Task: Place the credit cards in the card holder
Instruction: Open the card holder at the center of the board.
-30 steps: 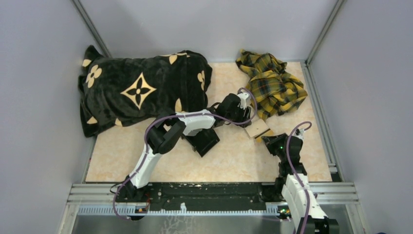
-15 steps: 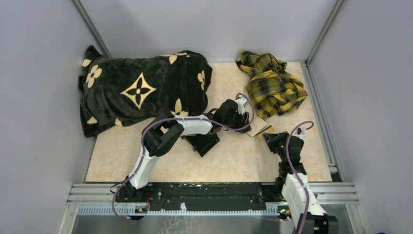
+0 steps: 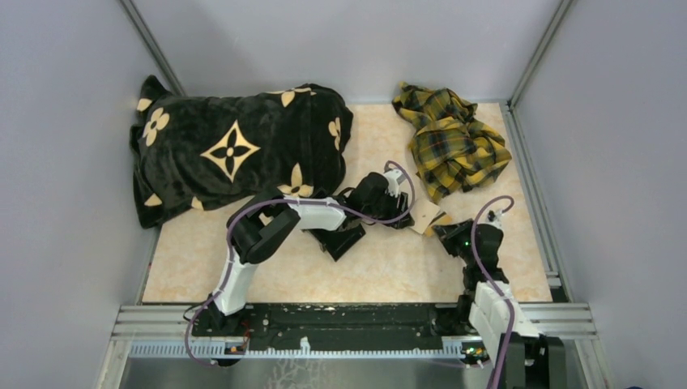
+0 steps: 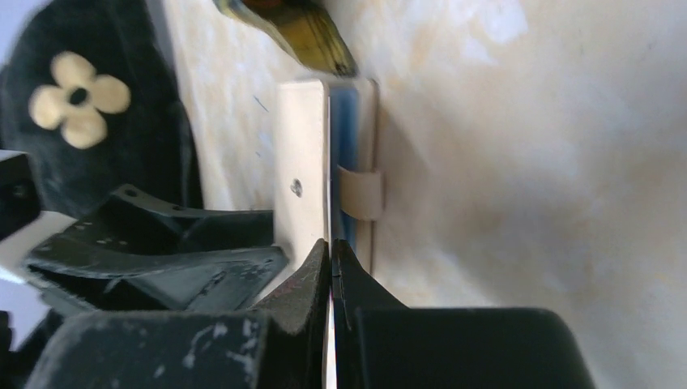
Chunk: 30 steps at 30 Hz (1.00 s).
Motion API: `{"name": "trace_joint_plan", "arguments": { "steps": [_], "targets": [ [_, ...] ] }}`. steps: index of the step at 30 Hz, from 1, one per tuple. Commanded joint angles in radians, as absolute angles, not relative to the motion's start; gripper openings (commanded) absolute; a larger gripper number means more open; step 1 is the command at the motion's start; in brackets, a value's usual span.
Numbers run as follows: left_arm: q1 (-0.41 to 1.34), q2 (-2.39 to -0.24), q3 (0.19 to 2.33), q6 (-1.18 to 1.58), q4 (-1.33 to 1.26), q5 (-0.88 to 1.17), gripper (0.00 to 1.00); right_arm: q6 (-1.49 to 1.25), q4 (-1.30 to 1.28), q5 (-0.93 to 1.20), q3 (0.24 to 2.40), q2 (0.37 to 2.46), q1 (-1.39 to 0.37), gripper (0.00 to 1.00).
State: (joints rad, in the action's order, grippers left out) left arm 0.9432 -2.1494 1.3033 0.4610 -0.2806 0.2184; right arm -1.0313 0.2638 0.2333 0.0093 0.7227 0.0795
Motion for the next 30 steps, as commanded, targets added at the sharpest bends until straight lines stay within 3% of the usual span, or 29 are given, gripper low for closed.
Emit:
{"name": "trace_joint_plan", "arguments": {
  "steps": [1, 8, 17, 30],
  "targets": [
    [0.967, -2.176, 1.17, 0.529, -0.133, 0.256, 0.56, -0.916, 0.305, 0.33, 0.07, 0.806, 0.087, 0.0],
    [0.994, -2.127, 1.119, 0.564, -0.164, 0.248, 0.56, -0.839, 0.257, 0.382, 0.102, 0.795, 0.086, 0.0],
    [1.009, -2.089, 1.113, 0.575, -0.139, 0.181, 0.57, -0.67, -0.055, 0.272, 0.232, 0.656, 0.086, 0.0],
    [1.009, -2.102, 1.124, 0.568, -0.129, 0.167, 0.57, -0.591, -0.054, 0.208, 0.211, 0.7, 0.087, 0.0]
  ]
}}
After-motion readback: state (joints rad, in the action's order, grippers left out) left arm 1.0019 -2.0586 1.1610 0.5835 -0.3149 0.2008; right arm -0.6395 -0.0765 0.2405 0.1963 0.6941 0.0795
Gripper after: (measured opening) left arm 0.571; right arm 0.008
